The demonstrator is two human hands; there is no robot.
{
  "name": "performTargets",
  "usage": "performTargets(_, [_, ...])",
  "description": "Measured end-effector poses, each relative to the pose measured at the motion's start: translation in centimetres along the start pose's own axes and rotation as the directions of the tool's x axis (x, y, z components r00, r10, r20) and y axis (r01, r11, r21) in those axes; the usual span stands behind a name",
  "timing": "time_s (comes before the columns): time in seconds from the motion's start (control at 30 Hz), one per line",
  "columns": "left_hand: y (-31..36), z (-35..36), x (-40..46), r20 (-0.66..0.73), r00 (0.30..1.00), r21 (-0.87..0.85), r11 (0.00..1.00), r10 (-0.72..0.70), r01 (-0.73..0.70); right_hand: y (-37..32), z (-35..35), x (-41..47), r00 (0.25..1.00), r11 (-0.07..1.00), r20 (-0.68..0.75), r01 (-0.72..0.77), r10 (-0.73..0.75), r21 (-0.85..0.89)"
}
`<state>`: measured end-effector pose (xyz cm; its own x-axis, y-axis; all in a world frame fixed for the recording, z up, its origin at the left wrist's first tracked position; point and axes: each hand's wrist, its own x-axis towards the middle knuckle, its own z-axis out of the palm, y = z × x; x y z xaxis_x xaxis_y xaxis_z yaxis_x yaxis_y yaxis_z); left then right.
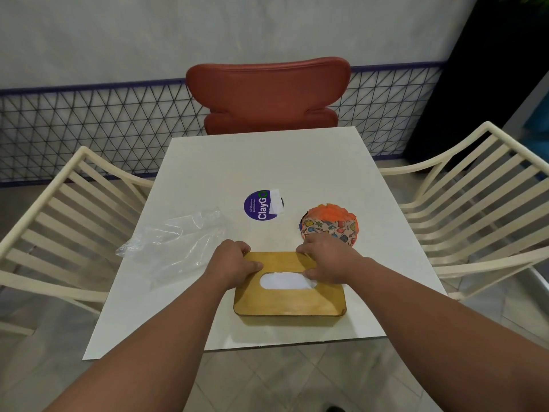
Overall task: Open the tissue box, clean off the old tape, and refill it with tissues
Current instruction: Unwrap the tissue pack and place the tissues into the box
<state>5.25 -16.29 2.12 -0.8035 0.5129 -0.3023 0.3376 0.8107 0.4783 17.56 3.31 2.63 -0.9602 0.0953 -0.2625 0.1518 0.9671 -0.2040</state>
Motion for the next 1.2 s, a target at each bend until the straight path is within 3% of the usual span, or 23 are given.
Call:
performTargets(0.37, [0.1,0.7,-0.3,-0.037,0.999,0.109,0.994,0.029,-0.025,0.0,0.8,-0.3,0.999,0.999,-0.016,-0.034,0.034,0.004])
performTargets(0.47, [0.6,0.5,-0.9,-0.068,0.972,0.154,0.965,0.225,-0.213,0.0,0.7,-1.0,0.992,0.994,-0.126,-0.002,0.016,0.11])
performTargets(0.53, [1.4,0.5,-1.5,0.014,0.927,0.183,0.911,0.374,-0.37,-0.3,0.5,-1.5,0.987,0.983,-0.161,0.023,0.006,0.182])
performTargets(0.6, [2.2,1.0,-2.0,0.106,0.901,0.227,0.872,0.42,-0.433,-0.7,0.5,-2.0,0.99,0.974,-0.139,0.038,-0.007,0.223])
performTargets(0.87, [3.4,1.7,-2.0,0.174,0.891,0.242,0.859,0.419,-0.452,-1.1,1.1,-2.4,0.994,0.958,-0.095,-0.022,0.052,0.286])
performTargets(1.2, [3.2,0.7,-1.8,0.161,0.923,-0.034,0.937,0.349,-0.348,-1.3,1.2,-2.3,0.989,0.916,-0.116,-0.041,0.095,0.399])
